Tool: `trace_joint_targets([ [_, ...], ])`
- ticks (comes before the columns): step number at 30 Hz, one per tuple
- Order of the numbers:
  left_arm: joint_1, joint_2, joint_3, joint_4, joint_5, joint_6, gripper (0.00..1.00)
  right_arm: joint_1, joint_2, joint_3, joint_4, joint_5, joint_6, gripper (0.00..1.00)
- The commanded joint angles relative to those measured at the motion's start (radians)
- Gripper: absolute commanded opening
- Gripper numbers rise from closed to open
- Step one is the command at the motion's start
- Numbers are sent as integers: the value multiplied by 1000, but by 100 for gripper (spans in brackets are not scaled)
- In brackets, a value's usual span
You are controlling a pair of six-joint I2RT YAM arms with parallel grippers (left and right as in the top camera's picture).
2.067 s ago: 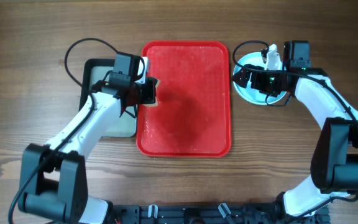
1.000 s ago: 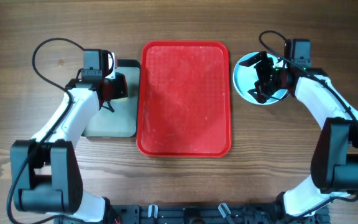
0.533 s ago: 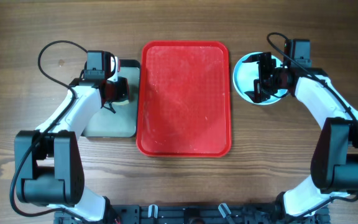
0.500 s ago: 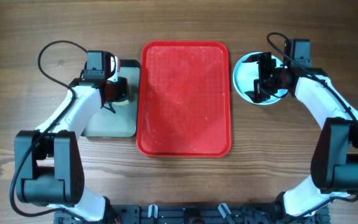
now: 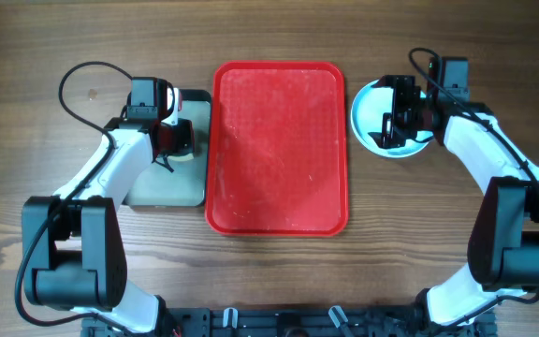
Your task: Clean dirty plates on tray and stack at the side
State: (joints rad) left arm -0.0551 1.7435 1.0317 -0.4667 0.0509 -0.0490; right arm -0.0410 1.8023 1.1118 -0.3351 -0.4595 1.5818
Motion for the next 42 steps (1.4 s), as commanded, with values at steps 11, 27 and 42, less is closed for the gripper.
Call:
trace_joint_targets([
  [11,1,7,0,-6,0,19,8,0,-25,-8,20,246,489,100],
  [27,1,7,0,-20,-73,20,10,0,-25,-8,-72,419,-27,100],
  [42,1,7,0,-20,-75,19,33,-2,-25,-8,-38,577,-821,100],
])
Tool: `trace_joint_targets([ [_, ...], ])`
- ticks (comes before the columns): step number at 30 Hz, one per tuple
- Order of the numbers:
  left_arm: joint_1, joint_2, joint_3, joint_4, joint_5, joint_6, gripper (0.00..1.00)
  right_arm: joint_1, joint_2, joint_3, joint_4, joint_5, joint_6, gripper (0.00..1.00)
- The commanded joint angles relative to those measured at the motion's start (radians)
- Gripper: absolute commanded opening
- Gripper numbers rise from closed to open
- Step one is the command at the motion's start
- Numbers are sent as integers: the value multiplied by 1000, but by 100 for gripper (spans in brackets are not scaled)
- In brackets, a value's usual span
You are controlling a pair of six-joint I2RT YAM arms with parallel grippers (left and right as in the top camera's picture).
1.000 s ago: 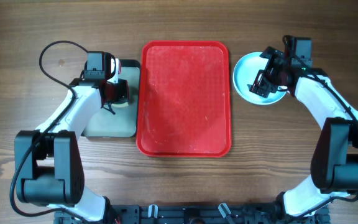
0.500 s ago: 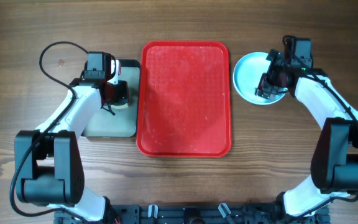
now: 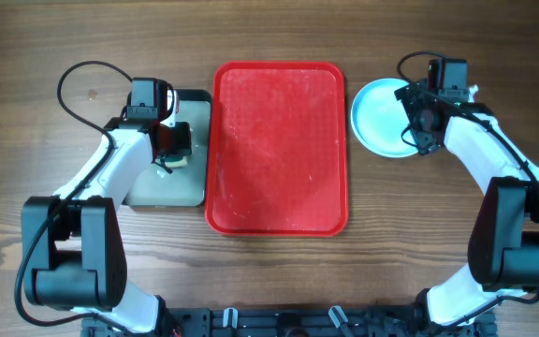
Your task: Clean dirty plates on tray and stack at the side
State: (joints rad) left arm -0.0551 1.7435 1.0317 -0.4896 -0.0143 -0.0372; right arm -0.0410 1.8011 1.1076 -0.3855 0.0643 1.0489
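Observation:
The red tray [image 3: 279,145] lies in the middle of the table with no plates on it. One light blue plate [image 3: 377,117] rests flat on the table to its right. My right gripper [image 3: 415,126] hovers over the plate's right rim, jaws apart and holding nothing. On the left, my left gripper [image 3: 170,154] points down over a grey-green mat [image 3: 162,187], shut on a small pale sponge [image 3: 169,162]. How many plates lie under the blue one cannot be told.
Black cables loop behind both arms near the table's far edge. The grey-green mat sits tight against the tray's left rim. Bare wooden table surrounds the tray in front and behind.
My right gripper was reaching over the middle of the blue plate; now it has drawn back to the plate's right rim. The plate stayed put. The left gripper shifted slightly left over the mat.

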Motion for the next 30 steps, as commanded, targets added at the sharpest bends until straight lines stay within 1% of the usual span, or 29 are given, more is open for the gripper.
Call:
trace_joint_targets([
  [1,1,7,0,3,-9,7,38,-2,-24,-3,29,58,-328,100],
  [2,1,7,0,4,-9,8,49,-2,-24,-3,63,60,-427,100],
  [3,1,7,0,8,-9,7,63,-2,-24,-3,102,59,-532,100],
  [4,1,7,0,12,-9,7,73,-2,-25,-3,148,58,-681,100],
  [5,1,7,0,17,-9,7,81,-2,-26,-2,174,52,-791,100],
  [6,1,7,0,23,-9,7,83,-2,-27,-2,196,37,-925,100],
  [7,1,7,0,25,-9,7,85,-2,-27,-2,204,31,-1003,100],
  [8,1,7,0,25,-9,6,86,-2,-27,-2,206,32,-1067,99],
  [9,1,7,0,25,-9,5,89,-2,-27,-2,206,32,-1094,100],
  [10,1,7,0,25,-8,3,100,-2,-27,-2,206,32,-1104,100],
  [30,1,7,0,25,-9,4,100,-2,-26,-2,206,32,-1101,100],
])
